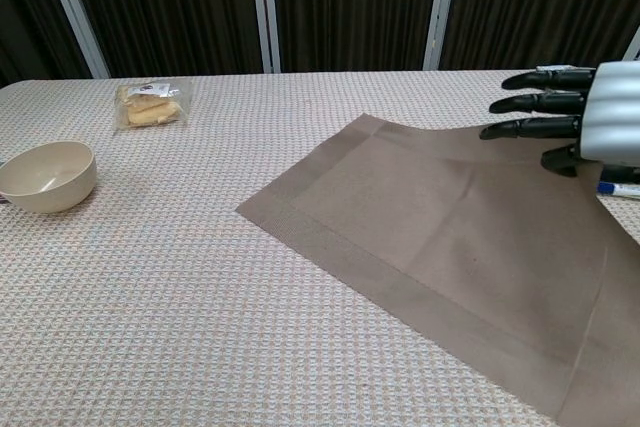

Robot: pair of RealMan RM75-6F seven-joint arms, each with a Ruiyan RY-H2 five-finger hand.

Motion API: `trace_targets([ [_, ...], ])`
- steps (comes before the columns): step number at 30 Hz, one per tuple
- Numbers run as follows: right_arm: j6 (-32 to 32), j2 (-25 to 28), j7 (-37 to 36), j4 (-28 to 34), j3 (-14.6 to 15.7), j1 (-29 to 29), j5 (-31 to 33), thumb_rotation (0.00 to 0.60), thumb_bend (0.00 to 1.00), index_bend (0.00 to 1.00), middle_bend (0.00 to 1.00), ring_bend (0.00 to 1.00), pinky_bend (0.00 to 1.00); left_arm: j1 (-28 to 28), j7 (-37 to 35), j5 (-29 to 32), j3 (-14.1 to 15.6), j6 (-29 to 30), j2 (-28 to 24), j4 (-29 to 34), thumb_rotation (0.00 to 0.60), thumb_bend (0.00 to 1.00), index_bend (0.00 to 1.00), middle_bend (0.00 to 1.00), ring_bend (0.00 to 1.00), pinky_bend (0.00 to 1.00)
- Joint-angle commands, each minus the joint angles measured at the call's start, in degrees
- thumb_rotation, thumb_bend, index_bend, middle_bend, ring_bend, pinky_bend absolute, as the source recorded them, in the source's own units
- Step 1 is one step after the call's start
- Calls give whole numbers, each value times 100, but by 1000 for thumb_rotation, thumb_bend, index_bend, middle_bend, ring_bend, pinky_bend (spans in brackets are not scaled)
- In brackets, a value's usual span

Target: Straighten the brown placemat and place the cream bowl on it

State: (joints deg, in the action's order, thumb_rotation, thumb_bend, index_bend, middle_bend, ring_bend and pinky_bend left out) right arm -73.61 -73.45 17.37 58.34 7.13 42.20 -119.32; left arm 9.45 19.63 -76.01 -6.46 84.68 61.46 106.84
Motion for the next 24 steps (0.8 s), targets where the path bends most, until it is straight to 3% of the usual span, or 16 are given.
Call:
trace_targets([
  [1,234,-323,-151,-912,-37,592,-366,600,374,721,62,0,0,7,-8,44,-17,-18,11,-37,600,0,0,0,0,0],
  [5,420,-642,-108,-1481,-60,823,-345,600,364,674,51,0,0,12,-28,142,-53,-39,19,-92,600,0,0,0,0,0],
  [7,479,-730,-59,-1625,-68,872,-295,600,357,433,31,0,0,15,-40,177,-61,-56,21,-112,600,0,0,0,0,0],
  [9,483,-816,23,-1693,-257,773,30,600,247,50,6,0,0,27,-69,220,-66,-101,22,-148,600,0,0,0,0,0],
  [10,477,-832,135,-1667,-349,707,178,600,193,0,1,0,0,39,-97,233,-62,-144,17,-163,600,0,0,0,0,0],
  [11,443,-823,221,-1606,-424,644,305,600,110,0,0,0,0,53,-144,242,-55,-200,9,-178,600,0,0,0,0,0],
  [15,108,-580,224,-1016,-733,239,942,600,7,0,0,0,0,119,-418,121,-16,-378,-12,-306,600,0,0,0,0,0],
  [24,-812,144,-661,1097,-1140,-1185,2521,600,0,0,0,0,0,357,-1084,-546,78,-622,127,-710,600,0,0,0,0,0],
])
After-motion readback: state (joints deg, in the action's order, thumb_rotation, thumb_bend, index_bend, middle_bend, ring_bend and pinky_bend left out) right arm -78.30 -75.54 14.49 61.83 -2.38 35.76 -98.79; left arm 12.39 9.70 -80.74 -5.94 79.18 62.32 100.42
